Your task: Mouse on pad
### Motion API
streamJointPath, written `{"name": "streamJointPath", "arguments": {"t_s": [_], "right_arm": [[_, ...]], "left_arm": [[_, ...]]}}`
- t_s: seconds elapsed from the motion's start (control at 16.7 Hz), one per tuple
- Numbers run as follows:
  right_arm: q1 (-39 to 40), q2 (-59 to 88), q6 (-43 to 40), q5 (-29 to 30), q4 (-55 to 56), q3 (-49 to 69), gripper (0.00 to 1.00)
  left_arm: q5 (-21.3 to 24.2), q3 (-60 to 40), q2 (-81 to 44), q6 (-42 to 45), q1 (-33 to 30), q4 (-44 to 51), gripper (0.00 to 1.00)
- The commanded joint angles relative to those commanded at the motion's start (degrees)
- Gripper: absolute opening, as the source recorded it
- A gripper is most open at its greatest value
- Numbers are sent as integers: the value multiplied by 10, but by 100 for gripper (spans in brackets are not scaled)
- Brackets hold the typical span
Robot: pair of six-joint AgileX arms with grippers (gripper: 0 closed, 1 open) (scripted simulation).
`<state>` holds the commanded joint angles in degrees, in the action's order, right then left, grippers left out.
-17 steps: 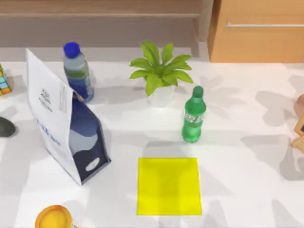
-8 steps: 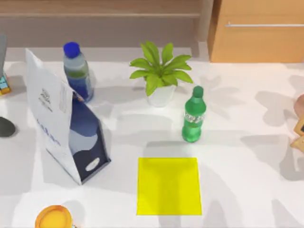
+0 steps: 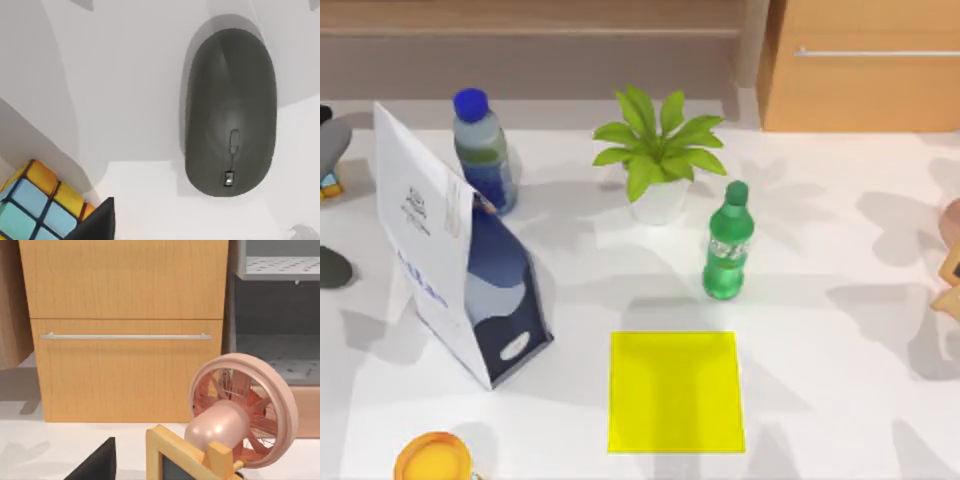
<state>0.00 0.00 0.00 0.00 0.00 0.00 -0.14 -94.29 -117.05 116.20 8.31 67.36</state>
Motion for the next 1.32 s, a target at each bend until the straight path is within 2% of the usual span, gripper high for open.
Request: {"name": "streamJointPath", "arguments": {"t_s": [0.36,0.78,1.14,1.32], "right_arm": [[0,0,0,0,0,0,100],[0,0,0,0,0,0,100],[0,0,0,0,0,0,100],[0,0,0,0,0,0,100]], "left_arm": [[0,9,-3,-1,-2,-10,100],[0,109,-61,2,1,-175,100],[1,128,-72,3,2,-200,100],[1,128,-72,3,2,-200,77]]}}
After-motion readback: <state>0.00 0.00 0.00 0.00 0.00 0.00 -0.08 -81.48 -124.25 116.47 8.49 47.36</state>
